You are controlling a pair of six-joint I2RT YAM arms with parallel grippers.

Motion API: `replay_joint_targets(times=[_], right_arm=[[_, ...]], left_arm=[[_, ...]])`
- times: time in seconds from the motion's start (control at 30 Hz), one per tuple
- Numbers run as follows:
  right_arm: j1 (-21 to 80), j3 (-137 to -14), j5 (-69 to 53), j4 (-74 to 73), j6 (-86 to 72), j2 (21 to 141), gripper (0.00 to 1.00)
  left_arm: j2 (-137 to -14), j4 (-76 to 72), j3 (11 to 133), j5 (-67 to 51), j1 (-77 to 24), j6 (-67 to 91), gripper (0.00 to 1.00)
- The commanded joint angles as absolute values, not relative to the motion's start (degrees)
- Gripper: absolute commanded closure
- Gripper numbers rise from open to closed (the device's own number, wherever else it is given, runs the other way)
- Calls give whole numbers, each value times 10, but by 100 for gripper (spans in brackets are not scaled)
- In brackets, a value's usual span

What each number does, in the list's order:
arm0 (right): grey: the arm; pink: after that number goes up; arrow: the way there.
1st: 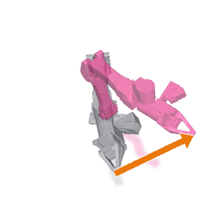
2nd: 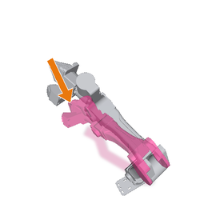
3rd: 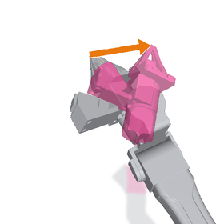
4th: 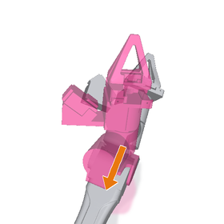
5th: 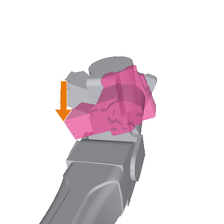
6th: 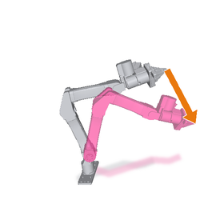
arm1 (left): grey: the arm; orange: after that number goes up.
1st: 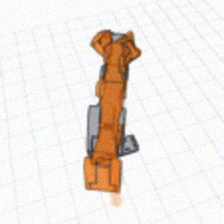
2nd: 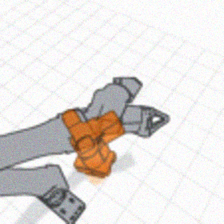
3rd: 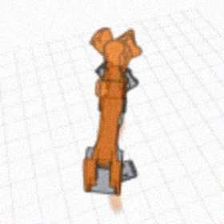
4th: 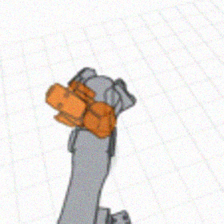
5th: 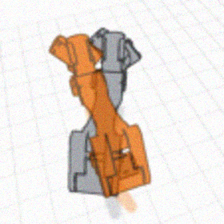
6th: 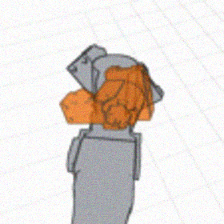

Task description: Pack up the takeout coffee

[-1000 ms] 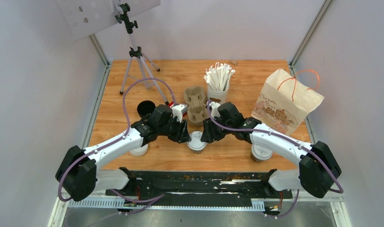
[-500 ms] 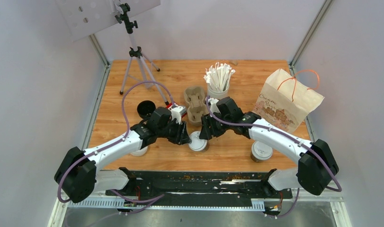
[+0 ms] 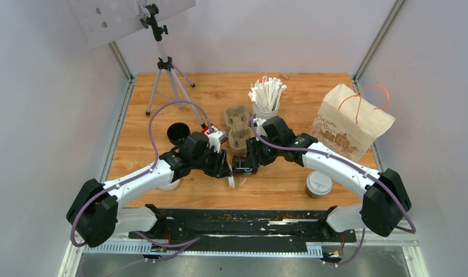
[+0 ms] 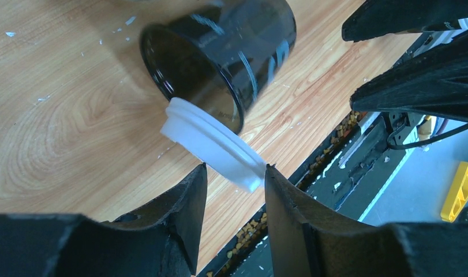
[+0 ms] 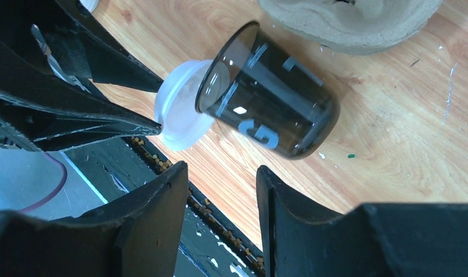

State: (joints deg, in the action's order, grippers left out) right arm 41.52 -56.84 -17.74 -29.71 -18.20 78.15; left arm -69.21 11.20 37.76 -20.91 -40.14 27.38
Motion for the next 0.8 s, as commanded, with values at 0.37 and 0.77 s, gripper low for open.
replay_joint_targets(times=[0.37, 0.77], right_arm=[[456, -592, 27, -299, -316, 800, 41], [561, -712, 214, -370, -358, 919, 39]], left_arm=[[-625, 148, 381, -129, -403, 276, 42], [-553, 255, 361, 14, -403, 302, 38]])
